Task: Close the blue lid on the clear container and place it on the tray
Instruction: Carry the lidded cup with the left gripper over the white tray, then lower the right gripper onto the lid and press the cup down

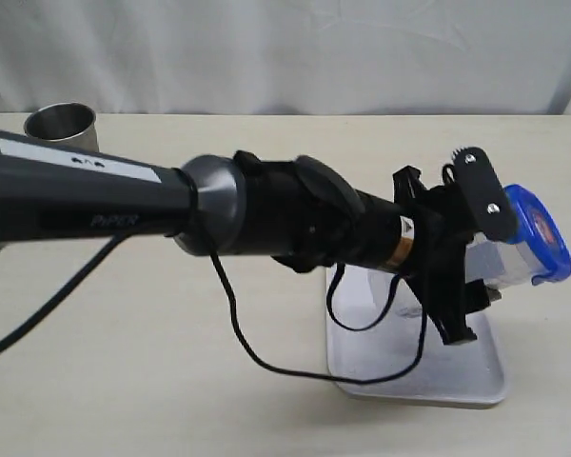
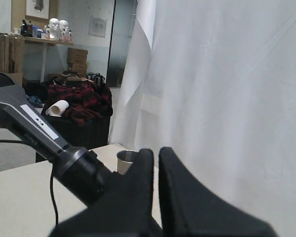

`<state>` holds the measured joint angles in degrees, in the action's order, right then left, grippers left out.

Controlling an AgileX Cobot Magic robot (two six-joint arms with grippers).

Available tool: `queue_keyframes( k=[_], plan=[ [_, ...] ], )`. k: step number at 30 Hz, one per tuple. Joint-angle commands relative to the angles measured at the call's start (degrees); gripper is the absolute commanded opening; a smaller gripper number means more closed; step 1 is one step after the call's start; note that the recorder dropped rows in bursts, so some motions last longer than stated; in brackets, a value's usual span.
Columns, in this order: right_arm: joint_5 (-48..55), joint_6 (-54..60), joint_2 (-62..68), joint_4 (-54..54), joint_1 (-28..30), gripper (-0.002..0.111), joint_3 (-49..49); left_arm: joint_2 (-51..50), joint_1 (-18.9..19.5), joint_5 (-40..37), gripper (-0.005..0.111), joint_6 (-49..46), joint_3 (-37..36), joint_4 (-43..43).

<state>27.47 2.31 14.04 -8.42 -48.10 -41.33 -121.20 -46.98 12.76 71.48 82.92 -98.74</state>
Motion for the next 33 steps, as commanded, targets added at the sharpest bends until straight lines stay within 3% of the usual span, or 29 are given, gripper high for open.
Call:
queue_keyframes(
  k=[1,6,9,14,19,23,33],
  plan=[
    [0.2,-4.0,-0.3,-7.7,0.3,0.004,1.0,0.6,5.2,17.5,0.0,-4.0,1.2,11.0],
    [12.6,-42.1,2.9,-41.5,-1.3,0.004,2.4,-1.3,10.2,44.5,0.0,-18.7,1.2,26.4],
    [20.3,-44.7,5.8,-47.4,-5.5,0.004,1.8,-2.9,11.3,53.2,0.0,-25.4,1.2,29.2],
    [30.2,-46.3,10.1,-50.7,-13.8,0.004,1.3,-6.7,11.4,54.6,0.0,-31.2,1.2,32.2],
    [32.3,-46.3,12.9,-51.5,-19.5,0.004,1.3,-11.4,12.7,57.2,0.0,-35.2,1.2,38.5],
    [33.9,-46.9,16.1,-52.4,-20.1,0.004,0.9,-15.0,14.5,57.2,0.0,-35.5,1.2,43.4],
    [27.4,-43.6,33.5,-46.5,-17.5,0.004,-1.8,-17.2,15.9,55.4,0.0,-35.5,1.2,39.0]
  ],
)
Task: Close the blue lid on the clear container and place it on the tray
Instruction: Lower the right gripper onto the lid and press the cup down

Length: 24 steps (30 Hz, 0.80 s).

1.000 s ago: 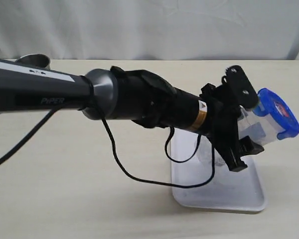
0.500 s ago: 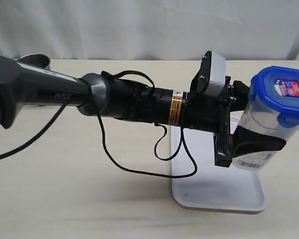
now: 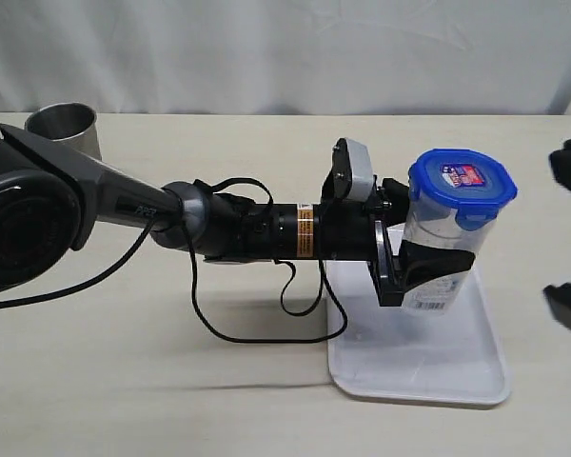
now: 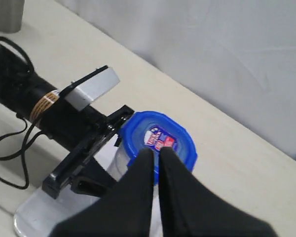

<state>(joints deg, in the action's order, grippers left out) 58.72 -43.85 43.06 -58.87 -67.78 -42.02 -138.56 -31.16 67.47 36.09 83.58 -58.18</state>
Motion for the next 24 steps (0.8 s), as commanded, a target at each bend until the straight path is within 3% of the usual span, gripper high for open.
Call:
queue_keyframes(
  k=[1,4,7,12,24],
  plan=[
    [-7.0,6.3,6.9,8.5,5.2,0.004,-2.1,0.1,0.1,1.7,0.0,-0.1,0.5,-2.7],
    [-10.2,15.2,12.2,18.6,13.8,0.004,-5.8,0.1,0.1,2.4,0.0,-0.1,0.5,-3.2],
    [-10.9,23.9,16.7,28.6,25.9,0.004,-12.1,0.1,0.1,1.7,0.0,-0.4,0.5,-4.1],
    [-9.6,45.2,29.8,55.6,40.9,0.004,-21.2,-0.1,0.8,1.5,0.0,-0.5,0.5,-3.6],
    [-9.8,45.9,37.0,56.0,43.3,0.004,-22.2,-4.6,1.3,2.3,0.0,-1.8,0.5,1.9]
  ],
)
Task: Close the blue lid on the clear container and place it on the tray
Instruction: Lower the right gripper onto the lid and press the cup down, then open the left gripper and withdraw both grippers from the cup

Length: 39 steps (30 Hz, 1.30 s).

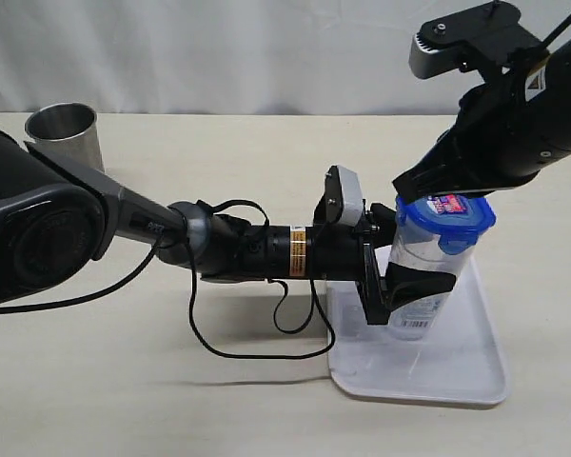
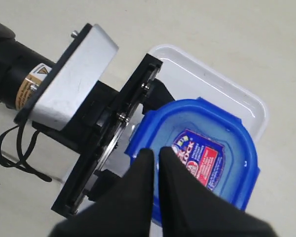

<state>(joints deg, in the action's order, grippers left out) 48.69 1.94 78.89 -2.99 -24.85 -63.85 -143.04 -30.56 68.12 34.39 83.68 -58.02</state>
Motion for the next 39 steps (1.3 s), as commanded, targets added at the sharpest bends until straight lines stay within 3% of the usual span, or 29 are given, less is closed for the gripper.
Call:
queue_keyframes(
  k=[1,6,18,20,23,25,26,27,34,39],
  plan=[
    [0.8,-0.4,1.7,-0.6,0.3,0.004,-0.4,-0.1,0.7,1.6,0.0,-0.1,0.4,1.7],
    [3.2,-5.1,5.3,-6.6,0.3,0.004,-0.4,-0.1,0.7,0.9,0.0,-0.1,0.4,1.4],
    [3.2,-5.6,8.5,-6.9,0.3,0.004,-0.4,-0.1,0.6,0.7,0.003,0.2,0.4,-0.3],
    [3.4,-5.6,8.5,-6.9,0.3,0.004,-0.4,-0.1,0.6,0.7,0.013,0.2,0.4,-0.3],
    [3.6,-5.6,8.5,-6.8,0.3,0.004,-0.4,-0.1,0.6,0.5,0.039,0.2,0.4,-0.3],
    [3.6,-5.6,8.5,-6.8,0.3,0.004,-0.4,-0.1,0.6,0.5,0.064,0.2,0.4,-0.4],
    [3.6,-5.6,8.5,-6.8,0.3,0.004,-0.4,-0.1,0.6,-0.4,0.084,0.2,0.4,-0.4],
    [3.6,-5.6,8.5,-6.8,0.3,0.004,-0.4,-0.1,0.6,-1.2,0.09,0.3,0.4,-0.9],
    [3.8,-5.6,8.5,-6.6,0.3,0.004,-0.4,0.2,1.1,-5.2,0.094,0.3,0.4,-2.9],
    [4.1,-5.6,8.5,-6.4,0.3,0.004,-0.4,0.4,4.3,-4.9,0.094,3.3,0.4,-8.4]
  ],
)
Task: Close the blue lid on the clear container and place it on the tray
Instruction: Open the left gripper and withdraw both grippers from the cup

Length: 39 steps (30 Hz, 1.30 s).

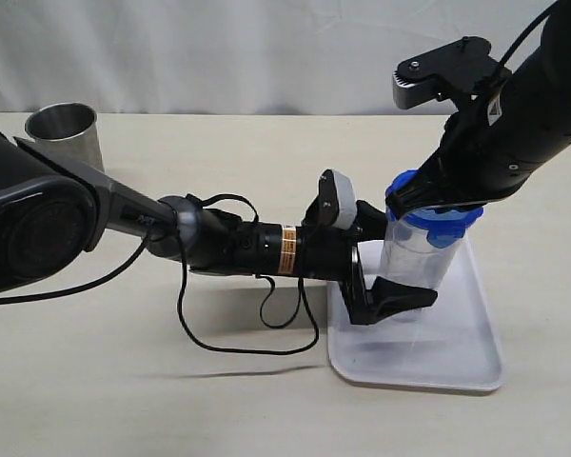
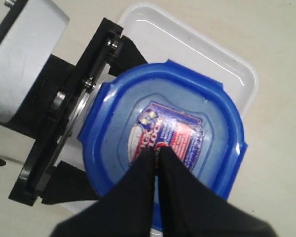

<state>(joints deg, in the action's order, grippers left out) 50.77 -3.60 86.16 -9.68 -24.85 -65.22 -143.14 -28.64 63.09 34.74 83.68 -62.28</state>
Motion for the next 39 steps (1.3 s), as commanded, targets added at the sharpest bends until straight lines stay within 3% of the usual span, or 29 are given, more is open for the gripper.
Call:
queue_keyframes(
  k=[1,9,12,13,15,20,21,31,39],
  plan=[
    [2.0,-0.1,1.3,0.3,0.3,0.004,1.0,0.7,3.2,0.3,0.094,3.9,0.4,-5.2],
    [2.1,-0.1,1.3,0.3,0.3,0.004,1.0,5.8,7.8,-0.1,0.094,16.0,0.4,-19.7],
    [2.1,-0.1,1.0,0.3,0.3,0.004,0.9,8.3,8.7,-4.6,0.089,22.9,0.4,-26.0],
    [2.0,-0.1,0.4,0.3,0.3,0.004,0.9,10.0,9.0,-9.3,0.077,30.4,0.4,-31.3],
    [1.4,0.0,-0.7,0.3,0.3,0.004,0.9,11.8,9.4,-11.7,0.056,37.7,0.4,-37.7],
    [-1.0,1.3,-4.8,0.3,0.3,0.004,0.9,14.3,11.5,-5.4,0.004,41.2,-0.9,-37.7],
    [-1.5,1.4,-5.7,0.3,0.3,0.004,0.9,14.8,12.0,-3.6,0.0,42.4,-0.9,-37.7],
    [-8.7,4.7,-17.7,2.0,0.0,0.004,0.9,19.8,14.6,-3.2,0.0,49.3,-2.1,-37.7],
    [-13.4,4.7,-31.9,2.7,0.0,0.004,3.7,28.4,17.7,-12.0,0.0,54.7,-7.8,-37.7]
  ],
)
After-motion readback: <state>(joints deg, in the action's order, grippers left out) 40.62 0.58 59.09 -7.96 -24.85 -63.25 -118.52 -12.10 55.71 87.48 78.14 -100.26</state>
